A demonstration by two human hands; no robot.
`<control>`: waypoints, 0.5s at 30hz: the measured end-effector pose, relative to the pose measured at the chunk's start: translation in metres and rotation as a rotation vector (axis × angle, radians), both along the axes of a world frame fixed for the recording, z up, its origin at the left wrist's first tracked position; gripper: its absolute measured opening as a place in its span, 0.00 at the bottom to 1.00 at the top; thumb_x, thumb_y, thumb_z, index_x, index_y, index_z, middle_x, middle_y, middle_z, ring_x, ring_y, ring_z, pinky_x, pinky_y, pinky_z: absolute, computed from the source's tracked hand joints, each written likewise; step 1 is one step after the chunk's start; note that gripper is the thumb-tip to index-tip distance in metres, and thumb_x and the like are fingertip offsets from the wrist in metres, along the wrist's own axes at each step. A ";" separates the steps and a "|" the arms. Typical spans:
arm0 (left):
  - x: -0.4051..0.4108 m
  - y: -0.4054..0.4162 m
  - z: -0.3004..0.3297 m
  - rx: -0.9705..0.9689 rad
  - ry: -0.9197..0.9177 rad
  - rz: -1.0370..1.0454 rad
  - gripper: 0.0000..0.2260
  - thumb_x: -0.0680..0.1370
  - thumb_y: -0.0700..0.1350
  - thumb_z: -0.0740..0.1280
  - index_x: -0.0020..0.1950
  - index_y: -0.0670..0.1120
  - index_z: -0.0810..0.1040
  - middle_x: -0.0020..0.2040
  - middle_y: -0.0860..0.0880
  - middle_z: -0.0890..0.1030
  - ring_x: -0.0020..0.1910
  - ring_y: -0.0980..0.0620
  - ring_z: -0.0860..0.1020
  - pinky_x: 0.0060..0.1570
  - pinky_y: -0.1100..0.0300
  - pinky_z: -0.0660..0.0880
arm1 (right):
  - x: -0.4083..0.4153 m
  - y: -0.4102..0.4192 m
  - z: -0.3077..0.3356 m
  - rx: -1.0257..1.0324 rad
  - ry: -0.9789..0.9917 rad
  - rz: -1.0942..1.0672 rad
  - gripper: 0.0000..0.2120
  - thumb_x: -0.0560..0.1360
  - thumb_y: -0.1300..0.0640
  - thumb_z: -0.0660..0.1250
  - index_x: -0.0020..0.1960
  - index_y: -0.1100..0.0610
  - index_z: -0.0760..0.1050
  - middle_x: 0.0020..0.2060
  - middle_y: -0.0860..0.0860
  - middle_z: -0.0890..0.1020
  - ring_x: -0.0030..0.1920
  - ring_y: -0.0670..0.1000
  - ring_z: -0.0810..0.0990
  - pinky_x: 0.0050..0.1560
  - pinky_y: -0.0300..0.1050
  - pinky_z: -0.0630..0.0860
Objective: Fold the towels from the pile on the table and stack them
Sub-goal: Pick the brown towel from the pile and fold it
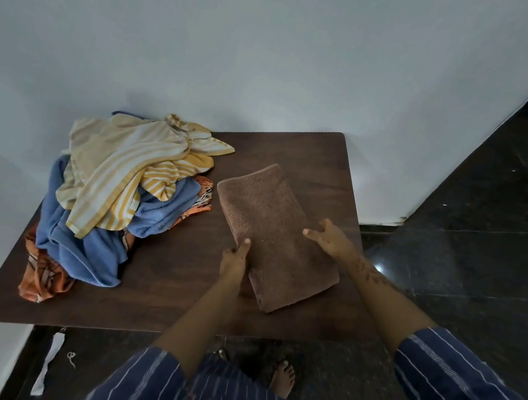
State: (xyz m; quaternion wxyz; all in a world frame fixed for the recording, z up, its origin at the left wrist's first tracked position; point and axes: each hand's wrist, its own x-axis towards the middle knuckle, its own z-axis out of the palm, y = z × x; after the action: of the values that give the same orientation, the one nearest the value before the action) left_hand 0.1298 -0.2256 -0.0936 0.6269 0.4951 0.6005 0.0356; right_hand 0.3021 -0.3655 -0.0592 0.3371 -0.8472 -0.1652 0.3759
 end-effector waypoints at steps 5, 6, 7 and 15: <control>0.013 0.007 0.004 0.054 -0.015 -0.169 0.36 0.74 0.52 0.70 0.76 0.46 0.56 0.73 0.44 0.66 0.68 0.42 0.68 0.65 0.43 0.70 | -0.025 0.003 -0.022 -0.066 -0.115 0.194 0.33 0.79 0.51 0.60 0.78 0.51 0.46 0.71 0.61 0.63 0.69 0.61 0.65 0.70 0.54 0.64; 0.014 0.007 0.004 0.070 -0.011 -0.194 0.36 0.75 0.50 0.70 0.77 0.46 0.55 0.73 0.44 0.65 0.69 0.42 0.68 0.65 0.44 0.70 | -0.025 0.003 -0.024 -0.092 -0.131 0.182 0.33 0.79 0.51 0.60 0.78 0.50 0.46 0.71 0.61 0.62 0.69 0.62 0.66 0.69 0.55 0.65; 0.016 0.009 0.003 0.081 -0.015 -0.208 0.35 0.75 0.49 0.69 0.77 0.46 0.54 0.73 0.45 0.64 0.69 0.42 0.68 0.65 0.44 0.70 | -0.024 0.004 -0.027 -0.106 -0.142 0.168 0.33 0.79 0.51 0.60 0.78 0.50 0.45 0.71 0.61 0.62 0.68 0.62 0.66 0.69 0.55 0.65; 0.072 0.045 0.000 0.098 -0.062 -0.377 0.35 0.76 0.47 0.69 0.77 0.46 0.53 0.75 0.45 0.62 0.71 0.43 0.65 0.66 0.45 0.69 | 0.006 0.021 -0.032 -0.095 -0.219 0.027 0.32 0.79 0.54 0.62 0.77 0.54 0.49 0.69 0.61 0.64 0.66 0.62 0.69 0.67 0.56 0.67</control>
State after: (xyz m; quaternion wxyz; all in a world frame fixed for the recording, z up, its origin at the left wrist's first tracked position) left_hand 0.2018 -0.1802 -0.0933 0.6157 0.6274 0.4753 -0.0379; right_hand 0.3084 -0.3446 -0.0911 0.2713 -0.8960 -0.1947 0.2928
